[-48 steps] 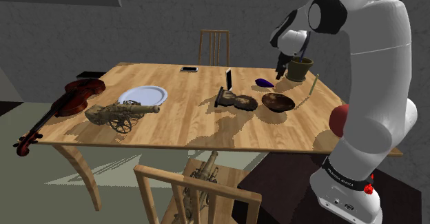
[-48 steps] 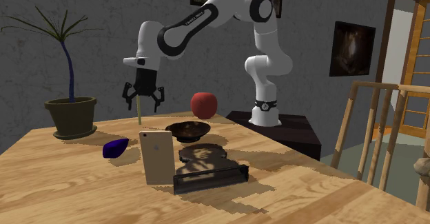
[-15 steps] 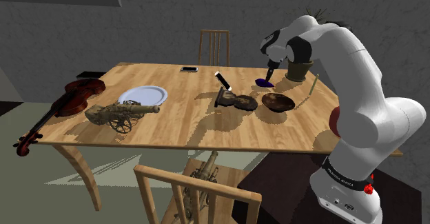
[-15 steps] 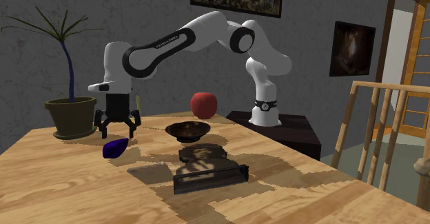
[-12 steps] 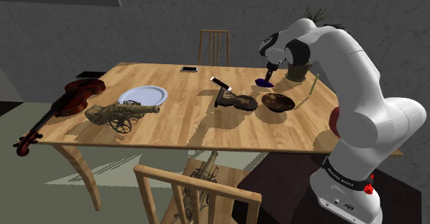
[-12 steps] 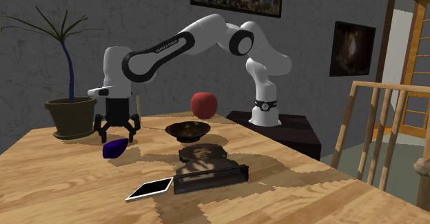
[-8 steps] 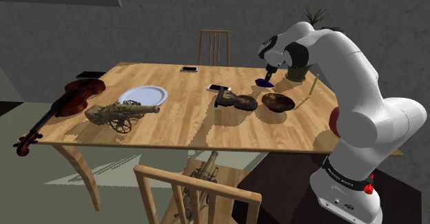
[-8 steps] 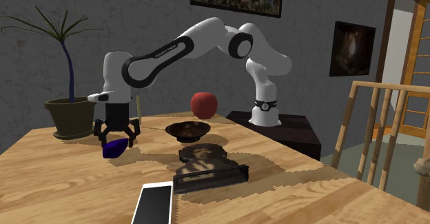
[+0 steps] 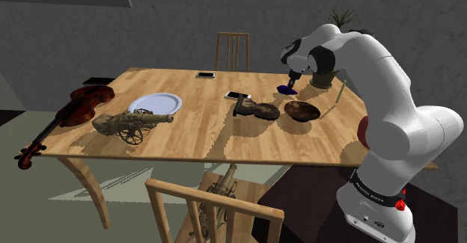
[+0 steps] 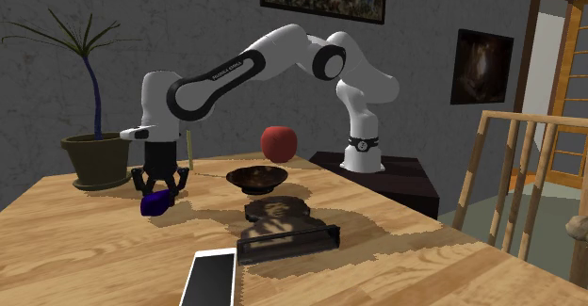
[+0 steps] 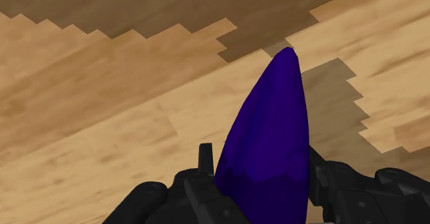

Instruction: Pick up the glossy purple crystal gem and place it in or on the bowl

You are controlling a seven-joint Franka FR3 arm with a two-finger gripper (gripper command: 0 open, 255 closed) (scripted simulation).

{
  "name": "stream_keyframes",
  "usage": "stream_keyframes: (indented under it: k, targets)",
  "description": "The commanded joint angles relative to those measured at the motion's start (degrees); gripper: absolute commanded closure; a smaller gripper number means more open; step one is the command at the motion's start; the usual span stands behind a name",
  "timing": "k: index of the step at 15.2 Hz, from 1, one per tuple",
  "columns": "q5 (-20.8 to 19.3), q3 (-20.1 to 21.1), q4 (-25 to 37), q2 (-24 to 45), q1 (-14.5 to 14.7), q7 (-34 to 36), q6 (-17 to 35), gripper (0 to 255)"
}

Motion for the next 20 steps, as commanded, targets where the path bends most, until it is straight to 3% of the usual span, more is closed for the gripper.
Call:
stream_keyframes:
  k: [1, 8, 20]
  targets:
    - [0.0, 0.0, 0.0, 0.0, 0.0, 0.0, 0.0, 255]
    - [0.0, 0.0, 0.0, 0.0, 0.0, 0.0, 0.0, 255]
    - [-2.1, -2.0, -0.5, -5.4, 1.1, 1.5, -4.9, 255]
